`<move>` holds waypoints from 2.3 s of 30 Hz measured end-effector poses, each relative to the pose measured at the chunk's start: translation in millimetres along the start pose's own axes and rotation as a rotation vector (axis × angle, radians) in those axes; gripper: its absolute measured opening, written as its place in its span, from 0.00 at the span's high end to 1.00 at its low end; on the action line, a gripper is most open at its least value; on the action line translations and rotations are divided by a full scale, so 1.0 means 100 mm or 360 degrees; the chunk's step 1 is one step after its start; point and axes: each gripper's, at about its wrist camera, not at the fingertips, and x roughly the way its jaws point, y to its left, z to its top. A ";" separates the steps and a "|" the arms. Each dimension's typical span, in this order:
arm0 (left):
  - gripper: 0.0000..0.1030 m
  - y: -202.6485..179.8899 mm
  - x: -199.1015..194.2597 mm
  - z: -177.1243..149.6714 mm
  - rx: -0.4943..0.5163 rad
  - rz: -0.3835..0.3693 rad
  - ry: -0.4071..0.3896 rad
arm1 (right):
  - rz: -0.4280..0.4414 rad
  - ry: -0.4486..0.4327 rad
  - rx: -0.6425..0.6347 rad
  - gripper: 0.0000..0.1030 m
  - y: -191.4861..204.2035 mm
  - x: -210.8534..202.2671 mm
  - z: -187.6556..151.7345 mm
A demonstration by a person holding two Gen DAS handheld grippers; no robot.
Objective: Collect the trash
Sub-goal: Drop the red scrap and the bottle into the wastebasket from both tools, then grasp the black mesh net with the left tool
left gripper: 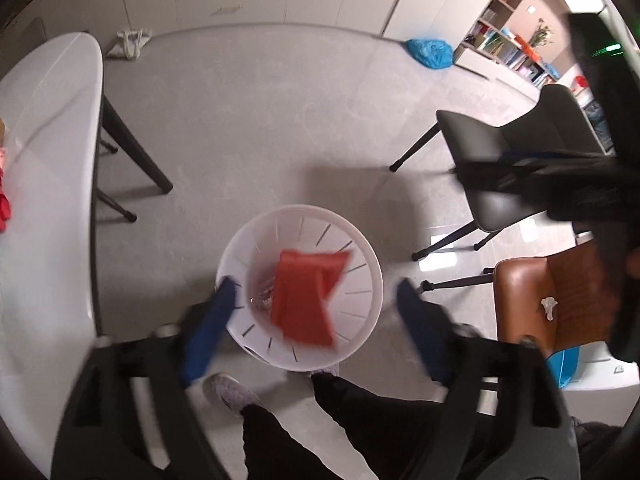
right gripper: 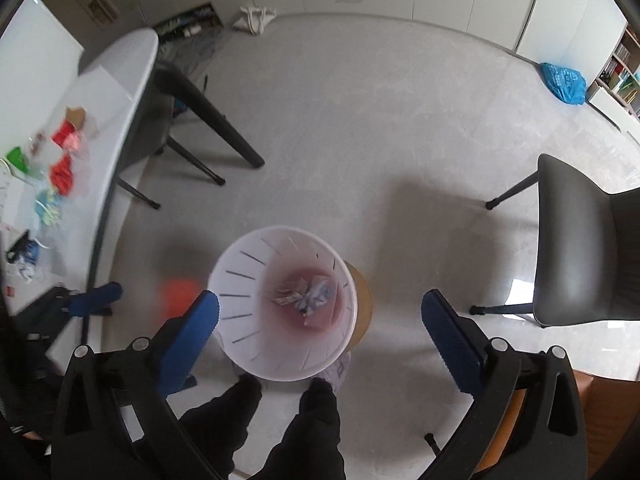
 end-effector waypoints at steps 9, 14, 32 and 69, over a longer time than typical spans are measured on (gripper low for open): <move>0.08 0.17 -0.42 0.00 -0.0125 0.0157 -0.0070 | 0.0103 -0.0089 0.0061 0.02 0.10 -0.25 0.08; 0.08 0.52 -1.02 0.00 -0.0272 0.0311 -0.0263 | 0.0183 -0.0199 -0.0048 0.02 0.47 -0.59 0.17; 0.08 2.44 -2.42 -1.33 -0.1075 0.0785 -0.0526 | 0.0496 -0.0253 -0.0553 0.02 2.51 -0.69 0.17; 0.72 4.45 -2.21 -1.54 -0.1835 0.0237 -0.0405 | 0.0562 -0.0069 -0.0793 0.06 4.35 0.05 0.35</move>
